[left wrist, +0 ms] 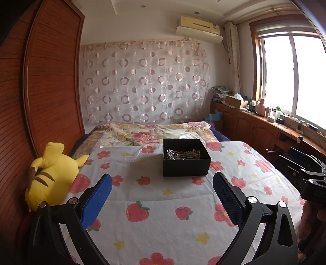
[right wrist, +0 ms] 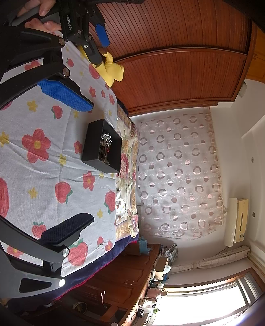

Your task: Organize jewelry

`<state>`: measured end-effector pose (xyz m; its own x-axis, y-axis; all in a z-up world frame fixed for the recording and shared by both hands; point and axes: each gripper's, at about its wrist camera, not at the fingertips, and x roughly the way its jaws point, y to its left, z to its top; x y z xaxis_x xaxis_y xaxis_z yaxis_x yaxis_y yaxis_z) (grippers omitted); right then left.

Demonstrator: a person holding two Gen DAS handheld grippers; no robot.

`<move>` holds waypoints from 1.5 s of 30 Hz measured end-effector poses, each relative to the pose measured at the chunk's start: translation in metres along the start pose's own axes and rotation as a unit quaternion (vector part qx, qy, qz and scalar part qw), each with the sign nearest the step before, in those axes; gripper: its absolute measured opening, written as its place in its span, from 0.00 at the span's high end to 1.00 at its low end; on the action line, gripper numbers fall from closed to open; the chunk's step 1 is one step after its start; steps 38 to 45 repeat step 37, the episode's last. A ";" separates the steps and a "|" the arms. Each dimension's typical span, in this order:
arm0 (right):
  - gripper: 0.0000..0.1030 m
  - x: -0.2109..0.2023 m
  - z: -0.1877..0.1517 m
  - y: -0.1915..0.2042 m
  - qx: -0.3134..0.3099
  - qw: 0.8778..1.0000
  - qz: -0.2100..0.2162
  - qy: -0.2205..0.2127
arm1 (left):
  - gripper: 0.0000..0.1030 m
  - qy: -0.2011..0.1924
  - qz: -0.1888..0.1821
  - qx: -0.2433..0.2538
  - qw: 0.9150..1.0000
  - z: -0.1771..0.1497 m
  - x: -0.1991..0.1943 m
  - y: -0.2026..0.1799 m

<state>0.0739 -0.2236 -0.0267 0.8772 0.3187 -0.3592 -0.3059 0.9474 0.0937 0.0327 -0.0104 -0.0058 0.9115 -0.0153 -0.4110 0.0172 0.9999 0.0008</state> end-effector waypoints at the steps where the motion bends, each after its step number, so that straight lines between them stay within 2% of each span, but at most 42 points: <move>1: 0.02 0.000 0.000 0.000 0.000 1.000 0.000 0.000 | 0.07 0.001 -0.001 -0.001 1.000 0.000 0.000 0.000; 45: 0.02 0.001 -0.002 0.000 0.001 1.000 0.000 -0.001 | 0.07 0.001 0.000 -0.001 1.000 0.001 -0.004 -0.001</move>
